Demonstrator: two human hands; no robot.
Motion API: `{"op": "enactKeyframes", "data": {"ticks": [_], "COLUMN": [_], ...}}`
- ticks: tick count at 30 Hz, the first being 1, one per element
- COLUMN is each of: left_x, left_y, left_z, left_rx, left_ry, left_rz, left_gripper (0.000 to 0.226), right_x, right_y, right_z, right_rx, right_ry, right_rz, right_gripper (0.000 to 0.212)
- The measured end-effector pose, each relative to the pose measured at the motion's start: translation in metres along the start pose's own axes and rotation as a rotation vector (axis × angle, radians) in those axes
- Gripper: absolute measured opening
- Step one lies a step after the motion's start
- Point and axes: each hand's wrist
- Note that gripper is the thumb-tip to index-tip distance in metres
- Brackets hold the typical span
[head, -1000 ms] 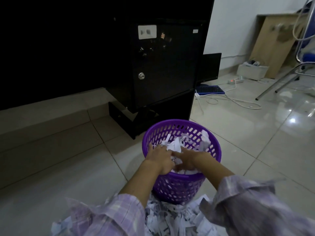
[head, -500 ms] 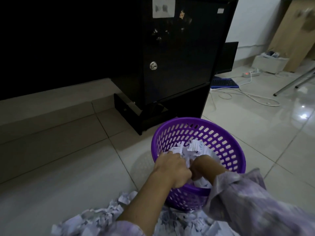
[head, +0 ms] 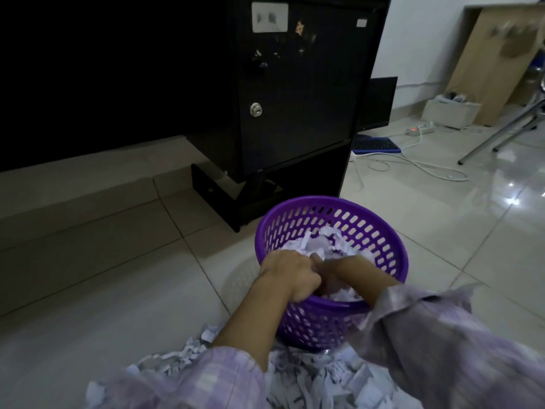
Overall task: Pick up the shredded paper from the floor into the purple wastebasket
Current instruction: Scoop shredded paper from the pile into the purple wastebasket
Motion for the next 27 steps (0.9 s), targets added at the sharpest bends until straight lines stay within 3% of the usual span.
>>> {"op": "enactKeyframes", "data": {"ticks": [7,13,21,27], "left_x": [0.003,-0.001,-0.027,-0.05], "left_y": [0.001,0.002,0.012,0.013], "left_z": [-0.003,0.012,0.028,0.029], "left_rx": [-0.068,-0.098,-0.081,-0.028], "left_ry": [0.002,-0.164,-0.234,-0.191], "left_rz": [0.003,0.051,0.092,0.072], "left_gripper": [0.041,0.03,0.027,0.03], "right_x": [-0.057,-0.071,-0.093,-0.112], "right_y": [0.004,-0.001,-0.006,-0.005], "right_z": [0.016,0.026,0.034,0.031], "right_rx": [0.271,0.293,0.093,0.064], "right_ry": [-0.14,-0.296,-0.454,-0.577], "right_rz": [0.135,0.108,0.011,-0.034], "right_gripper": [0.051,0.053,0.06,0.047]}}
Point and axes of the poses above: each hand's wrist, its own x-axis towards the middle knuckle, its own z-axis out of the back of the hand, y = z × x, and after that the axes turned 5 degrees about z, right-handed
